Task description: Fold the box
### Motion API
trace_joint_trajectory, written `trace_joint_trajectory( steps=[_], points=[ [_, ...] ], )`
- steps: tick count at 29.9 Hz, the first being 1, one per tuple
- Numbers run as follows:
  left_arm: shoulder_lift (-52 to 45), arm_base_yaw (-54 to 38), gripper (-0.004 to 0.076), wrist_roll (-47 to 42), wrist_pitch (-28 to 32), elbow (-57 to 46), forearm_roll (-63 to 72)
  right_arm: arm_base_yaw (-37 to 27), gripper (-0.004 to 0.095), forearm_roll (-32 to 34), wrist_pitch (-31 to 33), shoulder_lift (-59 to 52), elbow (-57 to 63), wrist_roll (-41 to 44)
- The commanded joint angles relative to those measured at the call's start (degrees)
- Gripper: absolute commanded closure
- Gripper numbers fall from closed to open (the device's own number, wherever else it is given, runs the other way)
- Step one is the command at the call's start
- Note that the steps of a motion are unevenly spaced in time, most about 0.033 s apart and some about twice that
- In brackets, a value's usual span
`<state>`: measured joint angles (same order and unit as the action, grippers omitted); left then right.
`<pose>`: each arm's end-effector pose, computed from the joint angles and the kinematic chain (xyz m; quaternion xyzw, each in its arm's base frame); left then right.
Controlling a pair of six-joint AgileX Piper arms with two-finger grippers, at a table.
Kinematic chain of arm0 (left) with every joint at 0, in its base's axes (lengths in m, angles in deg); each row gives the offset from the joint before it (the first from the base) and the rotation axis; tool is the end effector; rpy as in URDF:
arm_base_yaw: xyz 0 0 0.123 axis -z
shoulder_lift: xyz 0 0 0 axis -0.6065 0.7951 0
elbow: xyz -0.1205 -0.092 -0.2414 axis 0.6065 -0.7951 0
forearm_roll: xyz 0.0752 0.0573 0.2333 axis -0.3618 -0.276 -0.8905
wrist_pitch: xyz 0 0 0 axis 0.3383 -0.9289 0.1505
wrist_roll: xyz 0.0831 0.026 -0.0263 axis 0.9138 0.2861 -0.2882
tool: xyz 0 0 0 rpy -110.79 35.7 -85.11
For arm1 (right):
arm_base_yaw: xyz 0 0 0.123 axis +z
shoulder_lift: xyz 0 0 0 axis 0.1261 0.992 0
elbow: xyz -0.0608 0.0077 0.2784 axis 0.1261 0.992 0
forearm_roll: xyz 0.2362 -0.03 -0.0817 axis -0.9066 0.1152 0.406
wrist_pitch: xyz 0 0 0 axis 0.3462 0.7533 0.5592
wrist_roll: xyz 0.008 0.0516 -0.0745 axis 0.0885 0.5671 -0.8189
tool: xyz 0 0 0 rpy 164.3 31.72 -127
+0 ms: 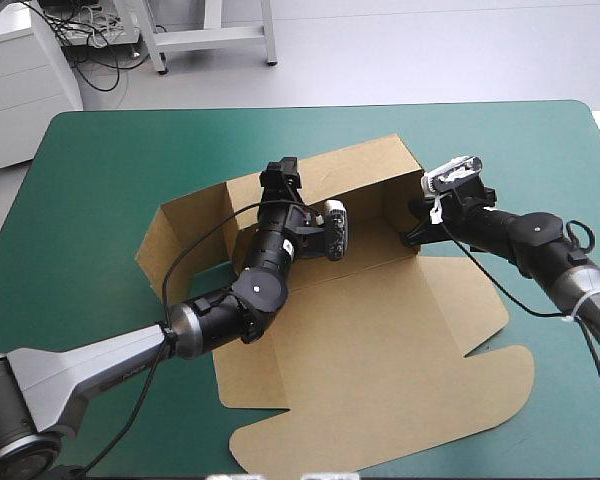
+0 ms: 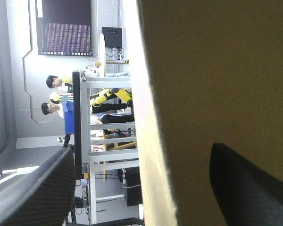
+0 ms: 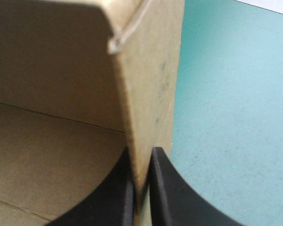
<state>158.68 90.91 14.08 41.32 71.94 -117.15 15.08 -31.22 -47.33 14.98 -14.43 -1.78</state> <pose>0.2595 -0.2544 0.3010 0.5775 0.5304 0.3525 0.5108 0.3140 0.0758 0.2776 -0.2467 0.8325 0.1338 0.4776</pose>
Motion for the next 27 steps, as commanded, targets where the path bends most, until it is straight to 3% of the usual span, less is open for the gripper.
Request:
trace_joint_trajectory(
  steps=[1,8,19,23,25,27],
  points=[
    [-2.22,1.73,0.0166,-0.86,-2.00,1.53,-4.80,0.11,0.0930,-3.30,-2.70,-2.63,-1.77,1.83],
    [-2.22,6.52,0.0184,-0.86,-4.97,1.53,-4.80,0.11,0.0929,-3.30,-10.05,-2.63,-2.38,2.90],
    [-2.22,12.67,0.0267,-0.58,-7.76,1.53,-4.80,0.11,0.0929,-3.19,-13.84,-1.46,-4.61,4.84],
    [-2.22,13.57,0.0356,-0.58,-8.62,1.53,-4.80,0.11,0.0929,-3.08,-12.87,0.31,-5.37,4.97],
    [-2.22,14.06,0.0445,-0.69,-8.76,1.53,-4.42,0.11,0.0929,-3.08,-12.19,0.85,-5.91,5.13],
    [-2.22,14.19,0.0598,-0.69,-8.76,1.53,-3.17,-0.01,0.0929,-3.08,-11.44,1.26,-6.47,5.24]
  ],
)
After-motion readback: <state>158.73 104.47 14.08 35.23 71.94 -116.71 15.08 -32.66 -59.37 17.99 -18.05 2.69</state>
